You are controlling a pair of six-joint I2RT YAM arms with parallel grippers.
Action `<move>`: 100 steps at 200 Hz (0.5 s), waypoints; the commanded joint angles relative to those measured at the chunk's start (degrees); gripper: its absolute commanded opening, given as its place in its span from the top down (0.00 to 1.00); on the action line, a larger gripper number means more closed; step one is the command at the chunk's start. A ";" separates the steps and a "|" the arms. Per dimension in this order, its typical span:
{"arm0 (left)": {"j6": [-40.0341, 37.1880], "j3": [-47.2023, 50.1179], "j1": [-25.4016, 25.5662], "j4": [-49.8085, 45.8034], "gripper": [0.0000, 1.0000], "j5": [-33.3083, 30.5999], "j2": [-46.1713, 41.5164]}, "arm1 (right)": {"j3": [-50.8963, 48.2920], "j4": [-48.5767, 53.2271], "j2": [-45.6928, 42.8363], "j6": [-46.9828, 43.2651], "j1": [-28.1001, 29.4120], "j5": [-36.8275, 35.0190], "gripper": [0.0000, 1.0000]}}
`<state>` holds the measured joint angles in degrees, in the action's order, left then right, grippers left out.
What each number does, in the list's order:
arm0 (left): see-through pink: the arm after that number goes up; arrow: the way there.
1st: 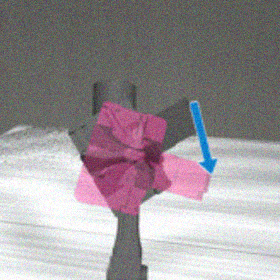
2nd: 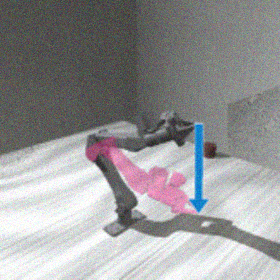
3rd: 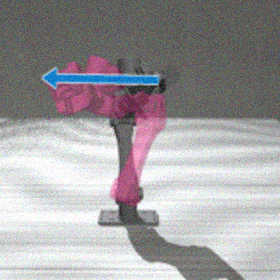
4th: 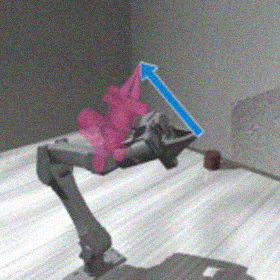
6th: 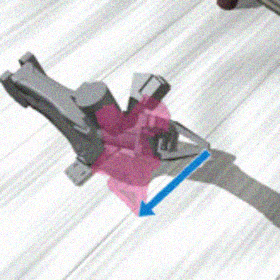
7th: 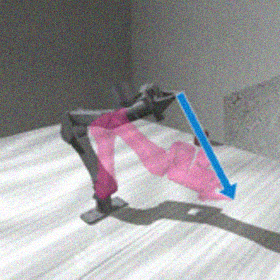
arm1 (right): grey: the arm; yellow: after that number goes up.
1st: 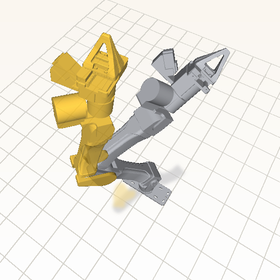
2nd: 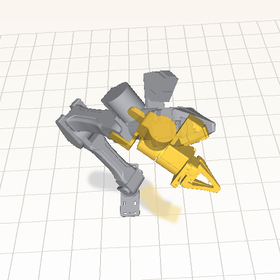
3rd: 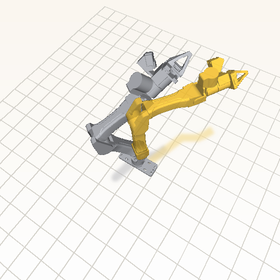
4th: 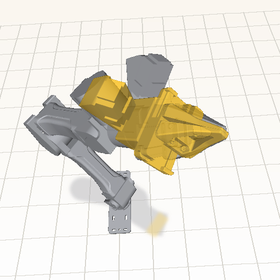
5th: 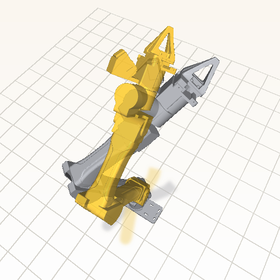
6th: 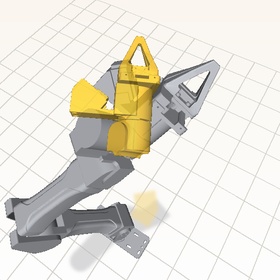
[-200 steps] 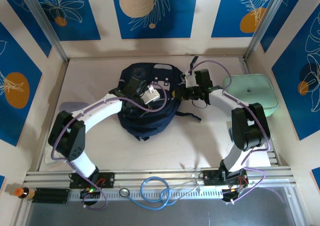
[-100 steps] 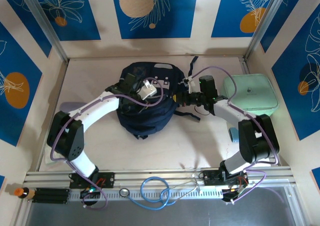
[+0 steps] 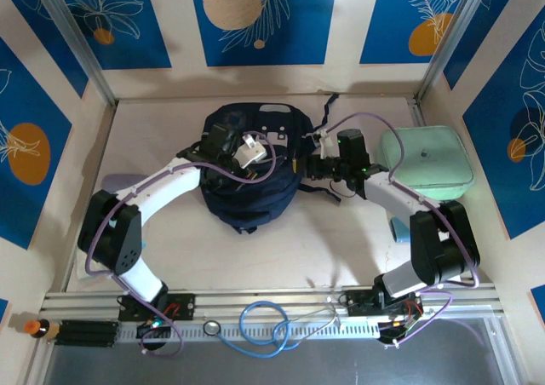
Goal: Pack the student bag
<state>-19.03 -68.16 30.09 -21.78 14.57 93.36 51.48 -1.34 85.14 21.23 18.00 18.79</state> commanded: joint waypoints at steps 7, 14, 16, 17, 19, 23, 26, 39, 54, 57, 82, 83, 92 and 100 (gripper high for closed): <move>-2.09 1.24 -0.79 0.84 1.00 3.52 -2.77 | 7.43 8.81 5.02 0.08 -0.47 -3.97 0.57; -1.91 1.44 -0.81 1.04 1.00 3.32 -2.67 | 8.80 9.86 6.60 -0.48 -0.46 -3.93 0.57; -1.85 1.45 -0.82 1.15 1.00 3.20 -2.66 | 9.09 9.98 7.07 -0.55 -0.50 -3.93 0.56; -1.83 1.41 -0.82 1.14 1.00 3.15 -2.66 | 9.21 10.05 7.33 -0.74 -0.50 -3.84 0.56; -1.88 1.44 -0.82 1.13 1.00 3.11 -2.68 | 9.42 10.11 7.74 -1.10 -0.55 -3.69 0.56; -1.73 1.44 -0.82 1.16 1.00 2.98 -2.60 | 9.78 9.93 8.52 -1.88 -0.59 -3.11 0.54; -1.72 1.45 -0.82 1.27 1.00 2.76 -2.57 | 9.97 9.81 9.07 -2.54 -0.74 -2.41 0.54; -1.80 1.43 -0.82 1.05 1.00 1.56 -2.64 | 11.50 9.87 11.75 -5.32 -1.61 1.54 0.52; -2.61 1.69 -0.82 0.84 0.99 0.86 -3.07 | 14.02 11.01 14.57 -6.63 -2.43 3.90 0.47; -2.72 1.78 -0.82 0.72 0.99 0.71 -3.07 | 14.40 11.01 15.09 -6.84 -2.56 4.47 0.46; -3.34 2.06 -0.92 0.00 0.99 -0.93 -2.99 | 19.40 12.86 20.38 -6.68 -3.75 13.15 0.40; -3.32 2.11 -0.91 -0.05 0.99 -0.98 -3.00 | 19.60 12.95 20.57 -6.71 -3.75 13.35 0.40; -3.35 2.10 -0.91 -0.18 0.99 -1.50 -2.86 | 20.91 13.67 22.24 -6.93 -3.63 14.47 0.40; -3.37 2.14 -0.91 -0.24 0.99 -1.96 -2.75 | 21.44 13.82 23.39 -7.26 -3.51 14.75 0.39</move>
<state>-21.56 -66.52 30.00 -20.97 14.06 92.40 69.38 9.56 105.73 16.01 14.59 26.20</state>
